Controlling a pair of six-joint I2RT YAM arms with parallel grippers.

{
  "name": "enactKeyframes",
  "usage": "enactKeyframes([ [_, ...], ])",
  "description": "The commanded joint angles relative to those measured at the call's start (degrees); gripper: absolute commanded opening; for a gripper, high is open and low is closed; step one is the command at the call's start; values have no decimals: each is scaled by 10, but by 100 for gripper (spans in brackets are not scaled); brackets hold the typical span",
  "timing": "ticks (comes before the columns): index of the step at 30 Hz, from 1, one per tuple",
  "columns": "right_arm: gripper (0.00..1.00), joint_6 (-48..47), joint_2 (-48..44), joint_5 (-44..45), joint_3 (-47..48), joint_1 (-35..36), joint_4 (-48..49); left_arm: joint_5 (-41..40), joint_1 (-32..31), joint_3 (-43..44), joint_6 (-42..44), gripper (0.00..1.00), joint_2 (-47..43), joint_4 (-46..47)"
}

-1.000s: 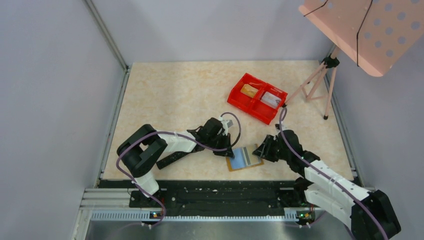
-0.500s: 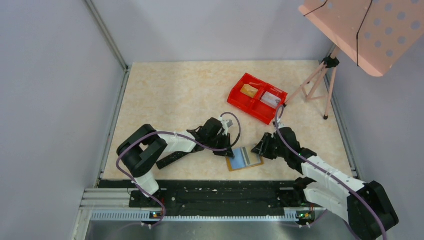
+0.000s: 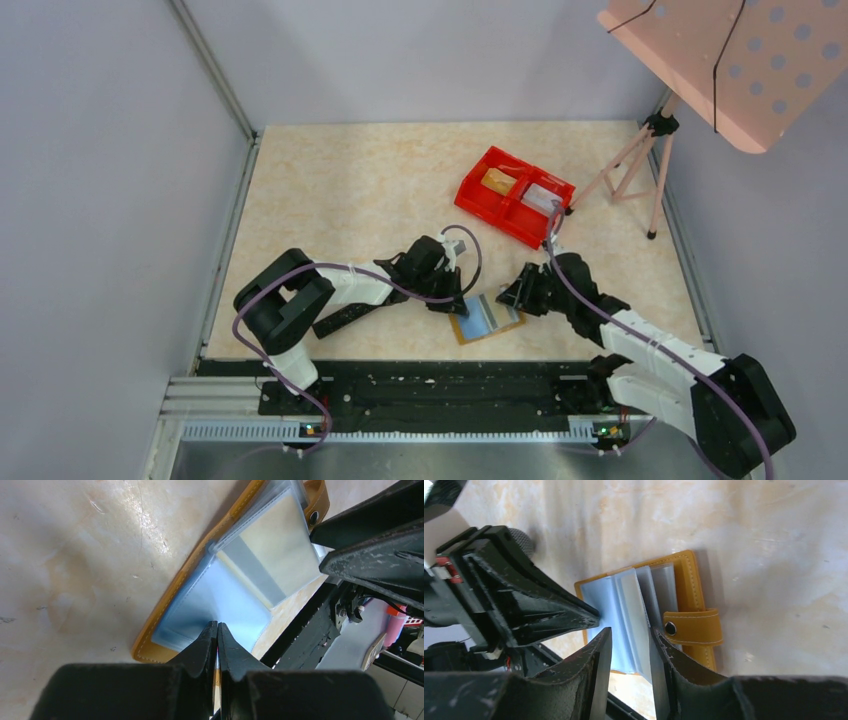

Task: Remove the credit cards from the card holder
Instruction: Remove the credit card from the card holder.

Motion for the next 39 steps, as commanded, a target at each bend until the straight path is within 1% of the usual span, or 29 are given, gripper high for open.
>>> enactKeyframes([
  [1, 33, 32, 5, -38, 7, 29, 69, -11, -3, -11, 13, 9, 9, -24],
  [6, 33, 66, 2, -51, -1, 54, 106, -10, -3, -9, 14, 9, 8, -26],
  [13, 33, 91, 0, -25, -5, 97, 124, -27, -3, -17, 3, 9, -8, -29],
  [16, 33, 95, 6, -21, -11, 106, 133, -66, -1, -23, -11, 9, -40, -53],
  [19, 33, 90, 6, -16, -12, 108, 132, -139, 2, -12, -30, 11, -74, -124],
  [21, 33, 72, 6, -2, -1, 108, 107, -166, 2, -8, -38, 11, -98, -155],
  [23, 34, 46, 6, 19, 16, 108, 77, -178, 2, -10, -44, 12, -125, -165],
  [25, 35, 20, 13, 38, 31, 108, 59, -177, 2, -11, -51, 13, -147, -167],
  [28, 35, -6, 40, 36, 53, 108, 57, -154, 1, -12, -51, 17, -159, -153],
  [33, 33, -11, 95, 8, 67, 107, 97, -107, 1, -20, -48, 17, -121, -99],
  [35, 31, -11, 116, -4, 67, 107, 114, -100, 1, -24, -50, 15, -106, -85],
  [39, 30, -11, 145, -15, 64, 107, 136, -98, 0, -23, -45, 14, -74, -75],
])
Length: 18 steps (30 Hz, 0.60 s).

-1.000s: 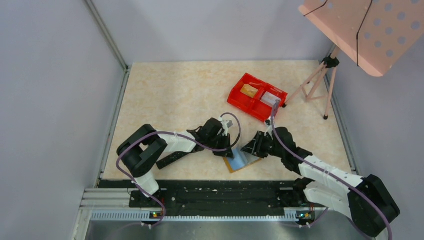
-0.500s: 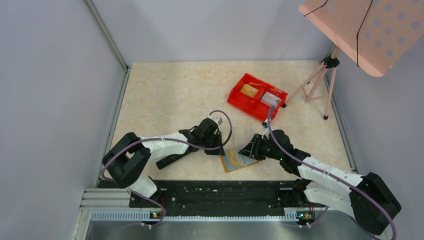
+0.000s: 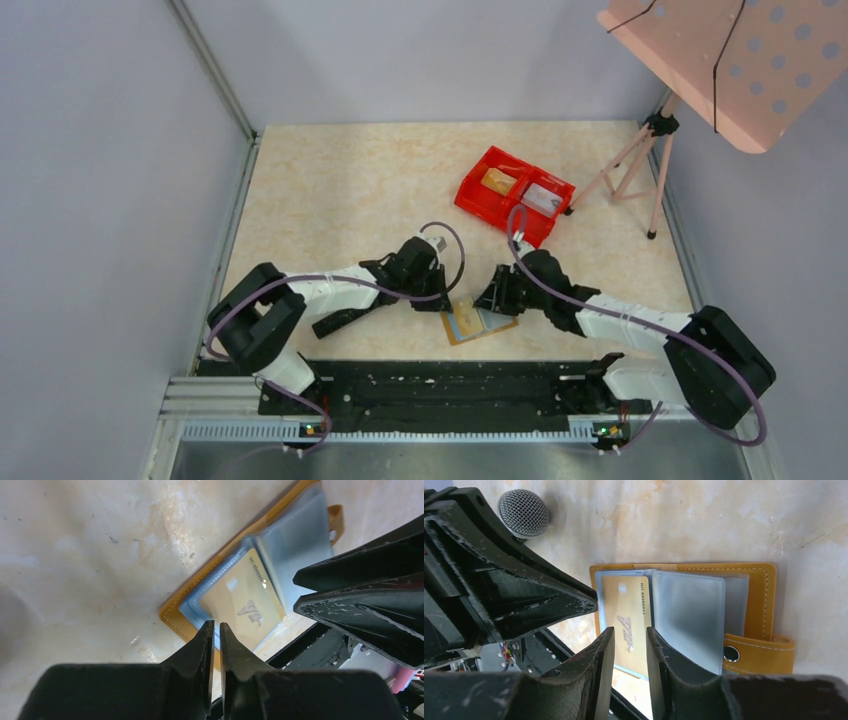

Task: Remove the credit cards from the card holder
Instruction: Remove the credit card from the card holder.

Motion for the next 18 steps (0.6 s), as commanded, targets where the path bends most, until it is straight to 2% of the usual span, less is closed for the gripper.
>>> enactKeyframes([
  [1, 29, -13, 24, -19, 17, 5, 50, 20, -1, -7, 1, 13, 33, 40],
  [10, 28, -20, 58, -22, 2, -2, 67, 10, -1, -19, 9, 12, 68, 43],
  [18, 28, -30, 35, -10, -7, -11, 39, 4, -1, -20, 14, 11, 69, 39],
])
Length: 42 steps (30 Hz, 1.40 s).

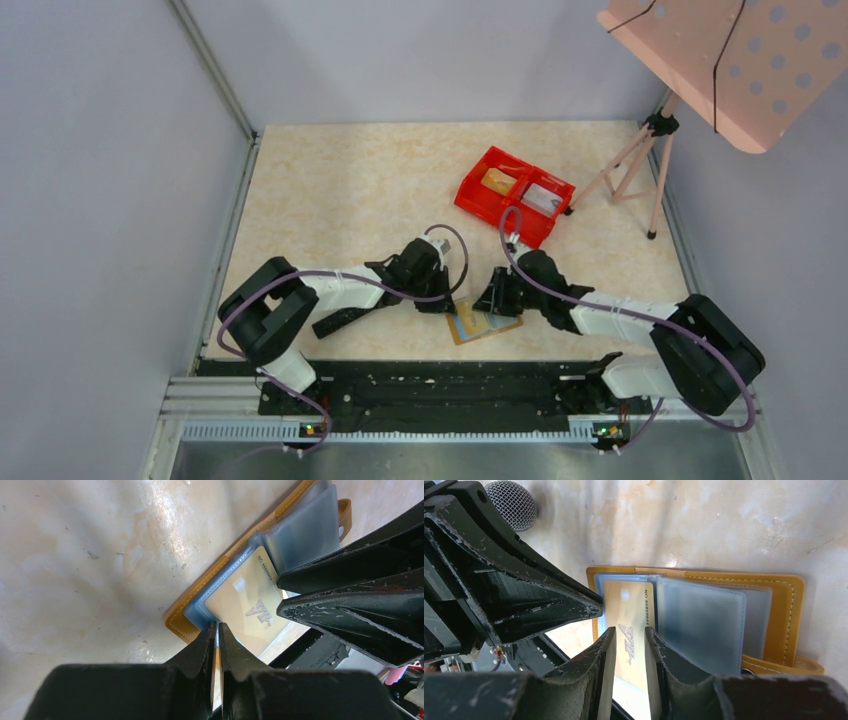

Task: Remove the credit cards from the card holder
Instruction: Remove the credit card from the card holder.

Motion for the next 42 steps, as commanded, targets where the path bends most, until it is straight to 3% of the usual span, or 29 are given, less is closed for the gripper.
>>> enactKeyframes([
  [1, 28, -16, -25, 9, -6, -7, -1, -25, -1, -15, 15, 11, 20, -10],
  [10, 28, -22, -51, 12, -16, -18, -24, -22, -1, -15, 16, 11, 21, -10],
  [25, 27, -7, -29, -34, -54, -19, 41, -19, -1, -8, 20, 11, 23, -12],
  [28, 22, -3, -28, -41, -57, -20, 52, -20, -1, -5, 21, 11, 25, -15],
  [33, 0, -1, -43, -44, -61, -28, 54, -28, -1, 4, 26, 11, 31, -30],
  [42, 0, -4, -137, -64, -78, -66, 19, -36, -1, 6, 32, 11, 35, -34],
])
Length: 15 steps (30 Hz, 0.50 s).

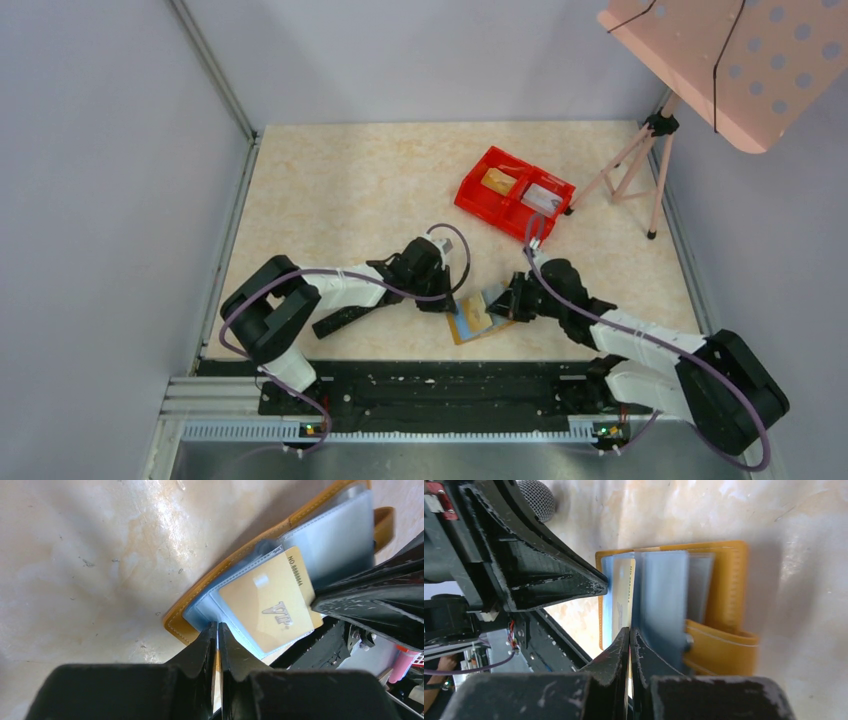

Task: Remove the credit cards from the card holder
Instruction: Remove the credit card from the card holder.

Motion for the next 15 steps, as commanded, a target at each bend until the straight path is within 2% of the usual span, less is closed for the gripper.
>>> enactKeyframes([
  [1, 0, -4, -48, -24, -8, -26, -1, -37, -1, -2, 23, 11, 29, -30],
  [15, 0, -3, -119, 5, -12, -53, -96, -53, -1, 7, 50, 11, 30, -42],
])
